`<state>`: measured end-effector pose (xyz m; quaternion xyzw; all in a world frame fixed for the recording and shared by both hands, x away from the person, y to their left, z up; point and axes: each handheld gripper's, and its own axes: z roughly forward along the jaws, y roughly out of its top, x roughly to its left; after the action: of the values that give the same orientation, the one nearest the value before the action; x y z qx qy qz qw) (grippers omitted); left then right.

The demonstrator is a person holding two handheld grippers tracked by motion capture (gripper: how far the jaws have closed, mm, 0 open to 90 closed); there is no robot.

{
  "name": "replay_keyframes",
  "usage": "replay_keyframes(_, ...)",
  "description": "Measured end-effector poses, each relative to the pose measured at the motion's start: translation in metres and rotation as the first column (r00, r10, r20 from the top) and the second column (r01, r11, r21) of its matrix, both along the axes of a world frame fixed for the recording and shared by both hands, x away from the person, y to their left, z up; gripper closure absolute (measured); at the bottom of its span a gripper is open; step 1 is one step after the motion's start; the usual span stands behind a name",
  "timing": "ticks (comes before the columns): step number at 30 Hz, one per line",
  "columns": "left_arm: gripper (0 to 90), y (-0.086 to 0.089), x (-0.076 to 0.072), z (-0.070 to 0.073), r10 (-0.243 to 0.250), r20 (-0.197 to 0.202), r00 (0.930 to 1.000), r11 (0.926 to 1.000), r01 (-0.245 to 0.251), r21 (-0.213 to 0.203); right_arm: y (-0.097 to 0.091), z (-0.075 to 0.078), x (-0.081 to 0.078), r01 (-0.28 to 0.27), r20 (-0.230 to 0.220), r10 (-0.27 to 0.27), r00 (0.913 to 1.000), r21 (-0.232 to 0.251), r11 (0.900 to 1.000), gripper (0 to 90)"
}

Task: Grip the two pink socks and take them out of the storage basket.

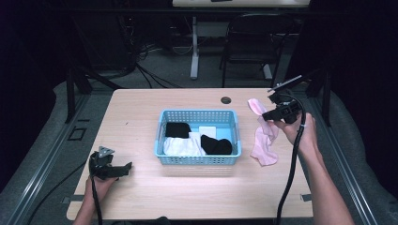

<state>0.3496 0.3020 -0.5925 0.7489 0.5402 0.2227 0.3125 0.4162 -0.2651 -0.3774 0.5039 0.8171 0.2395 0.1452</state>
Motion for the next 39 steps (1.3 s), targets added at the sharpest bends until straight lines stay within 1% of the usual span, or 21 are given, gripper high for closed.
replay_keyframes(1, 0.3, 0.0, 0.0, 0.0, 0.0, 0.0, 1.0, 1.0, 0.0, 0.0, -0.002, -0.006, 0.002, 0.008, -0.002, -0.008, 1.0, 0.003, 1.0, 86.9)
replay_keyframes(2, 0.3, 0.0, 0.0, 0.0, 0.0, 0.0, 1.0, 1.0, 0.0, 0.0, -0.006, -0.018, 0.007, 0.021, -0.03, -0.021, 0.9993, 0.004, 0.9998, 86.9)
replay_keyframes(4, 0.3, 0.0, 0.0, 0.0, 0.0, 0.0, 1.0, 1.0, 0.0, 0.0, -0.008, -0.029, 0.011, 0.033, -0.052, -0.032, 0.9981, 0.004, 0.9995, 86.8)
replay_keyframes(5, 0.3, 0.0, 0.0, 0.0, 0.0, 0.0, 1.0, 1.0, 0.0, 0.0, -0.008, -0.029, 0.011, 0.033, -0.052, -0.032, 0.9981, 0.004, 0.9995, 86.8)
replay_keyframes(6, 0.3, 0.0, 0.0, 0.0, 0.0, 0.0, 1.0, 1.0, 0.0, 0.0, -0.011, -0.041, 0.015, 0.045, -0.079, -0.044, 0.9959, 0.01, 0.9989, 86.8)
replay_keyframes(7, 0.3, 0.0, 0.0, 0.0, 0.0, 0.0, 1.0, 1.0, 0.0, 0.0, -0.011, -0.041, 0.015, 0.045, -0.079, -0.044, 0.9959, 0.01, 0.9989, 86.8)
replay_keyframes(8, 0.3, 0.0, 0.0, 0.0, 0.0, 0.0, 1.0, 1.0, 0.0, 0.0, -0.012, -0.053, 0.018, 0.06, -0.097, -0.059, 0.9935, 0.008, 0.9982, 86.7)
replay_keyframes(11, 0.3, 0.0, 0.0, 0.0, 0.0, 0.0, 1.0, 1.0, 0.0, 0.0, -0.013, -0.063, 0.02, 0.061, -0.104, -0.06, 0.9928, 0.008, 0.9981, 86.6)
replay_keyframes(13, 0.3, 0.0, 0.0, 0.0, 0.0, 0.0, 1.0, 1.0, 0.0, 0.0, -0.012, -0.077, 0.023, 0.063, -0.129, -0.064, 0.9895, -0.01, 0.9979, 86.3)
replay_keyframes(14, 0.3, 0.0, 0.0, 0.0, 0.0, 0.0, 1.0, 1.0, 0.0, -0.001, -0.011, -0.09, 0.025, 0.066, -0.147, -0.067, 0.9868, -0.014, 0.9977, 86.2)
replay_keyframes(16, 0.3, 0.0, 0.0, 0.0, 0.001, 0.0, 1.0, 1.0, -0.001, -0.001, -0.011, -0.095, 0.025, 0.07, -0.155, -0.071, 0.9853, -0.012, 0.9975, 85.9)
replay_keyframes(18, 0.3, 0.0, 0.0, 0.0, 0.001, -0.002, 1.0, 1.0, -0.001, 0.0, -0.01, -0.105, 0.027, 0.068, -0.178, -0.068, 0.9817, -0.005, 0.9977, 83.8)
replay_keyframes(19, 0.3, 0.0, 0.0, 0.0, 0.002, -0.001, 1.0, 1.0, -0.002, -0.001, -0.01, -0.108, 0.027, 0.062, -0.177, -0.061, 0.9822, -0.001, 0.9981, 78.3)
replay_keyframes(22, 0.3, 0.0, 0.0, 0.0, 0.002, -0.001, 1.0, 1.0, -0.002, -0.001, -0.011, -0.11, 0.025, 0.066, -0.167, -0.065, 0.9839, 0.005, 0.9978, 65.3)
replay_keyframes(26, 0.3, 0.0, 0.0, 0.0, 0.002, -0.001, 1.0, 1.0, -0.002, -0.001, -0.017, -0.105, 0.02, 0.085, -0.14, -0.082, 0.9867, 0.019, 0.9962, 49.8)
replay_keyframes(27, 0.3, 0.0, 0.0, 0.0, 0.002, -0.001, 1.0, 1.0, -0.002, -0.001, -0.019, -0.103, 0.018, 0.086, -0.136, -0.082, 0.9873, 0.026, 0.9959, 45.0)
replay_keyframes(28, 0.3, 0.0, 0.0, 0.0, 0.002, -0.001, 1.0, 1.0, -0.002, -0.001, -0.021, -0.1, 0.013, 0.096, -0.121, -0.09, 0.9885, 0.05, 0.9941, 35.1)
replay_keyframes(30, 0.3, 0.0, 0.0, 0.0, 0.002, -0.001, 1.0, 1.0, -0.002, -0.001, -0.023, -0.098, 0.011, 0.095, -0.12, -0.089, 0.9888, 0.051, 0.9941, 31.7)
replay_keyframes(33, 0.3, 0.0, 0.0, 0.0, 0.001, -0.001, 1.0, 1.0, -0.001, 0.0, -0.03, -0.09, -0.004, 0.099, -0.078, -0.094, 0.9925, 0.063, 0.9931, 13.7)
replay_keyframes(35, 0.3, 0.0, 0.0, 0.0, 0.001, -0.001, 1.0, 1.0, -0.001, 0.001, -0.031, -0.088, -0.007, 0.099, -0.074, -0.094, 0.9928, 0.067, 0.9929, 12.8)
replay_keyframes(39, 0.3, 0.0, 0.0, 0.0, 0.002, -0.001, 1.0, 1.0, -0.002, 0.001, -0.038, -0.082, -0.024, 0.084, -0.052, -0.08, 0.9954, 0.071, 0.9939, 1.9)
